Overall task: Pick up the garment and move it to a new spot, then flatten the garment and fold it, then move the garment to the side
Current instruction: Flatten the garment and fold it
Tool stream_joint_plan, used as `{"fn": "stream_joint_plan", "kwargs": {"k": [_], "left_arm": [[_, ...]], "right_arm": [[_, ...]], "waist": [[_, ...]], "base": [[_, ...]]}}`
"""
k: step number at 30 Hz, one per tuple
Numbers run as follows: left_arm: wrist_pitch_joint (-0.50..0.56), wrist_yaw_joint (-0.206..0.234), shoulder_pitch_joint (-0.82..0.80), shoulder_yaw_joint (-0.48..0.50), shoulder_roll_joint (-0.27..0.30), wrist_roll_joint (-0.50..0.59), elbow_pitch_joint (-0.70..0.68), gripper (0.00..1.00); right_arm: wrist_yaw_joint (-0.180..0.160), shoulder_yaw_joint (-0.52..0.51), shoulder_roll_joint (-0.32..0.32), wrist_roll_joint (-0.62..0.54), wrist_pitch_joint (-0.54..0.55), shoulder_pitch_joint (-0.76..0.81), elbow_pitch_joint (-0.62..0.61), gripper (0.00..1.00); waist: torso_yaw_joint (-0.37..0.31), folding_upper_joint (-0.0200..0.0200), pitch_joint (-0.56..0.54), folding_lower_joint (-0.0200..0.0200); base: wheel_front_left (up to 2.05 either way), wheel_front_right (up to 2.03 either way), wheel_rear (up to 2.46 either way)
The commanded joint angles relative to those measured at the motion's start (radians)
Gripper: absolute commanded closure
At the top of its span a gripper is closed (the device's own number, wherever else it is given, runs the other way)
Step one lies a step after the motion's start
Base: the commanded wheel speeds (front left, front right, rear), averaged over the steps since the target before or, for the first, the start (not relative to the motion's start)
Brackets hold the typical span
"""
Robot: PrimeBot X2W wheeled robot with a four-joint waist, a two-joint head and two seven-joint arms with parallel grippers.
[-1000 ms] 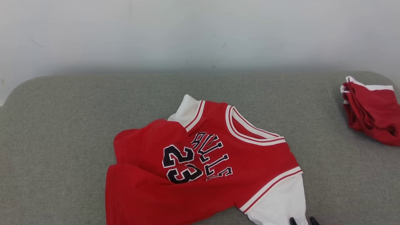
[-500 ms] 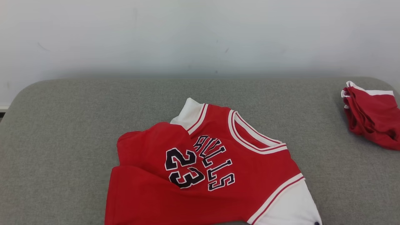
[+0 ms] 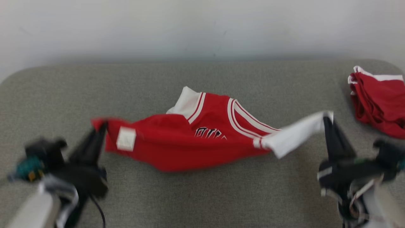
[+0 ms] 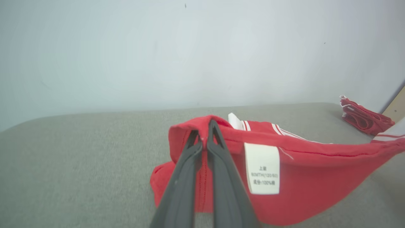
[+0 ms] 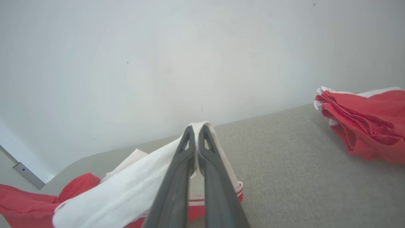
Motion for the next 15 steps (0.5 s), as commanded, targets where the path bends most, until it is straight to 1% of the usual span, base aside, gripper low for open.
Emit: {"fn": "stream_joint_plan", "kwargs": {"k": [1, 5, 7, 10, 12, 15], "left_arm": [[0.048, -0.005, -0.121, -0.001, 0.031, -0.025, -0.011, 1.0], [0.149, -0.008, -0.425, -0.014, 0.086, -0.064, 0.021, 1.0], [0.197, -0.008, -0.568, -0.036, 0.098, -0.098, 0.049, 1.0], [0.257, -0.008, -0.771, -0.096, 0.13, -0.13, 0.092, 1.0], [0.275, -0.008, -0.894, -0.114, 0.136, -0.157, 0.135, 1.0], [0.297, -0.008, -1.062, -0.151, 0.156, -0.167, 0.2, 1.0]], "right_arm": [[-0.002, -0.004, -0.012, 0.028, 0.03, -0.114, -0.001, 1.0], [-0.002, -0.023, -0.002, 0.099, 0.107, -0.402, 0.067, 1.0], [-0.002, -0.035, 0.009, 0.123, 0.14, -0.562, 0.124, 1.0], [-0.002, -0.02, 0.008, 0.116, 0.176, -0.784, 0.222, 1.0], [-0.002, -0.012, 0.017, 0.109, 0.189, -0.923, 0.277, 1.0], [-0.002, -0.007, 0.024, 0.108, 0.204, -1.113, 0.356, 1.0]], "waist": [[-0.019, 0.0, 0.084, -0.0001], [-0.034, 0.0, 0.177, -0.0001], [-0.046, 0.0, 0.228, -0.0001], [-0.059, 0.0, 0.29, -0.0001], [-0.067, 0.0, 0.329, -0.0001], [-0.079, 0.0, 0.383, -0.0001]], "base": [[0.0, 0.0, 0.0], [0.0, 0.0, 0.0], [0.0, 0.0, 0.0], [0.0, 0.0, 0.0], [0.0, 0.0, 0.0], [0.0, 0.0, 0.0]]}}
